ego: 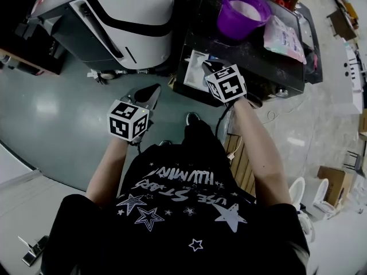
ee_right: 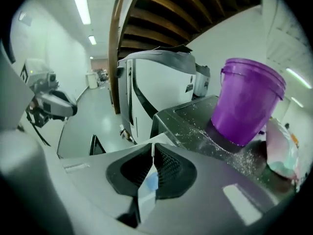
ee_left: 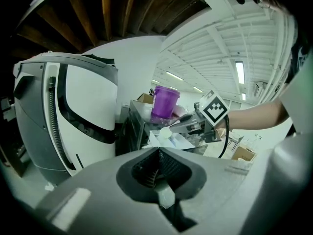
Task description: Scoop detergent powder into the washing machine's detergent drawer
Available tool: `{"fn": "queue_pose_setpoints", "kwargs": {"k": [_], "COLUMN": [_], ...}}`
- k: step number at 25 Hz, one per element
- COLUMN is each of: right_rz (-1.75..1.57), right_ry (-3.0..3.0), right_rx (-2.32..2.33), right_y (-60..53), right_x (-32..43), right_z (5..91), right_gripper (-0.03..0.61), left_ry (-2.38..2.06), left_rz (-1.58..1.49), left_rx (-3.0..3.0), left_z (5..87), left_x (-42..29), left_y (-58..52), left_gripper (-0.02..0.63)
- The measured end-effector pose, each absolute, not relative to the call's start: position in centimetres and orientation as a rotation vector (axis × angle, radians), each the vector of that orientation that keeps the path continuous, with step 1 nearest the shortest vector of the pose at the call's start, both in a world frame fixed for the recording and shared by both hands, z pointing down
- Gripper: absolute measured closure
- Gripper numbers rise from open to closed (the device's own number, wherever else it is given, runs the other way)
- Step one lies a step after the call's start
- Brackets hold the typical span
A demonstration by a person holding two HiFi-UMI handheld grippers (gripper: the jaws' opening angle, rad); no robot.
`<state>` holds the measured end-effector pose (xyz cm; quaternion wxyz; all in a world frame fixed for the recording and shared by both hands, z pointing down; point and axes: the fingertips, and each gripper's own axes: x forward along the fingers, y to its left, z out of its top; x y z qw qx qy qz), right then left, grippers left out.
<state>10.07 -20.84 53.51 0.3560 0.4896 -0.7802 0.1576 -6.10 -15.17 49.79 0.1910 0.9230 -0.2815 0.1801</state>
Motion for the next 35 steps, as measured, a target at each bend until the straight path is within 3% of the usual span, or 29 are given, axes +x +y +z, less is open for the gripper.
{"fn": "queue_pose_setpoints", "kwargs": {"k": [16, 35], "right_rz": [-0.243, -0.419], "right_ry": [-1.799, -1.612], "right_rx": [1.002, 0.966], "right_y": [-20.6, -18.2], "right_x": [8.3, 6.7], "right_z": [53.8, 52.7], "right_gripper": [0.543, 0.543], "left_ry": [-0.835, -0.783], "left_rz": [0.478, 0.463], "left_rx": [2.584, 2.594], "left_z": [49.7, 49.7], "left_x": [-7.2, -10.6], "left_y": [-15.4, -12.2], "left_gripper": [0.614, 0.614]}}
